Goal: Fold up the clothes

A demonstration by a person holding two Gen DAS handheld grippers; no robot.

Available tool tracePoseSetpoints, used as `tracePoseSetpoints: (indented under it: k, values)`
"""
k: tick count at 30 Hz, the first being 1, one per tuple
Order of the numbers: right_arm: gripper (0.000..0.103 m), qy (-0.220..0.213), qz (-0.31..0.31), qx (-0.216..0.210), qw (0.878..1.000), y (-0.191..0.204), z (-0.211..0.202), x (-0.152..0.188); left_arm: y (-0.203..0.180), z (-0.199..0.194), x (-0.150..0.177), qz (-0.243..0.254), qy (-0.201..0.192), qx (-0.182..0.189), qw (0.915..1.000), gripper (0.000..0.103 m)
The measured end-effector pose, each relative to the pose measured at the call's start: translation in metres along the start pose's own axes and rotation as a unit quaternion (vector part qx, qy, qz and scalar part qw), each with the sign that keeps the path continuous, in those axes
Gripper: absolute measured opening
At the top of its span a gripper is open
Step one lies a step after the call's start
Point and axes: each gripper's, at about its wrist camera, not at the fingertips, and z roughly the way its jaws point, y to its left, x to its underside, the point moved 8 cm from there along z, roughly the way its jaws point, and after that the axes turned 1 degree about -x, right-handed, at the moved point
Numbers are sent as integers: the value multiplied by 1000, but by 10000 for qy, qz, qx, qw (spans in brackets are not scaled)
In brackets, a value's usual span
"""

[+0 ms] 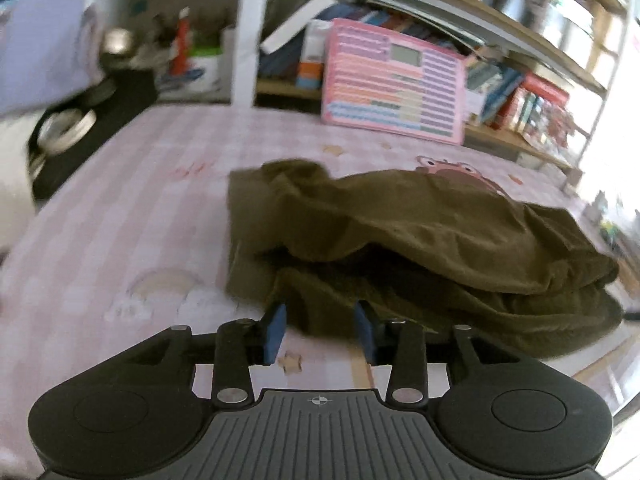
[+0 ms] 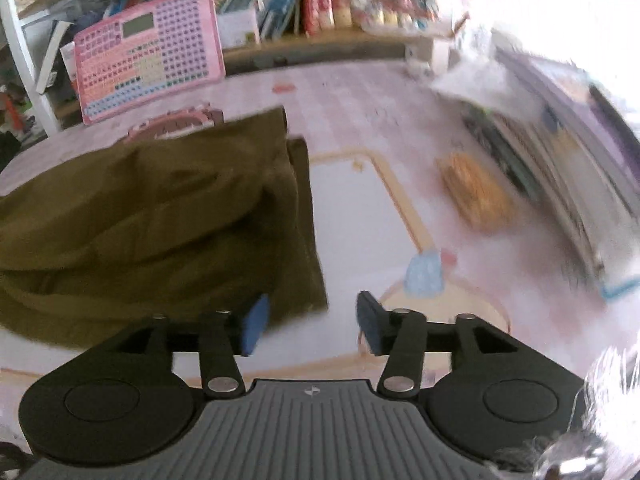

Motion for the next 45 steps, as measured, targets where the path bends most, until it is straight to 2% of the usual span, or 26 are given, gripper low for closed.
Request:
tracePoseSetpoints:
  k: [3,5,9,13,16,20,23,25,32,37,40,42,43,44,45]
  values:
    - [56,137,306,-157,9993,7,-9,7,-4,-4,5,-541,56,170,9984,47]
    - [58,193,589,-363,9974,13,-12,7,-8,-2,5,-1007,95,386,9941,50]
    - [61,280,1296,-780,9881,22,-11,-5,-12,8,0,-1971,237,736,9773,50]
    - [64,377,2005,-1059,9732,26,-5,-18,-10,16,-1,-2639,318,910,9597,51]
    - [64,535,2453,-1135,9613,25,2,-20,-4,20,1,-2885,361,828,9532,56]
    - [64,680,2961,-1240,9446,19,9,-20,3,23,2,-3207,382,753,9434,57]
    - [64,668,3163,-1288,9375,15,12,-25,7,26,3,-3530,410,843,9309,58]
    - [64,627,3277,-1349,9330,13,14,-30,9,28,4,-3721,446,922,9225,63]
    - [65,607,3696,-1565,9139,8,27,-47,5,38,4,-4387,607,1222,8882,68]
    - [64,686,4035,-1670,8970,3,40,-53,13,46,-4,-4809,510,1127,8680,68]
    - [58,714,4255,-1669,8865,-3,53,-59,22,58,-15,-5028,448,1026,8571,68]
    - [41,799,4427,-1663,8775,-6,62,-61,25,63,-24,-5095,411,968,8540,63]
    - [18,851,4522,-1725,8710,-7,66,-64,26,65,-29,-5111,380,951,8534,48]
    - [4,863,4497,-1736,8719,-7,69,-68,28,67,-35,-5126,348,935,8528,31]
    - [4,860,4459,-1749,8736,-7,71,-74,28,68,-42,-5092,317,935,8550,1]
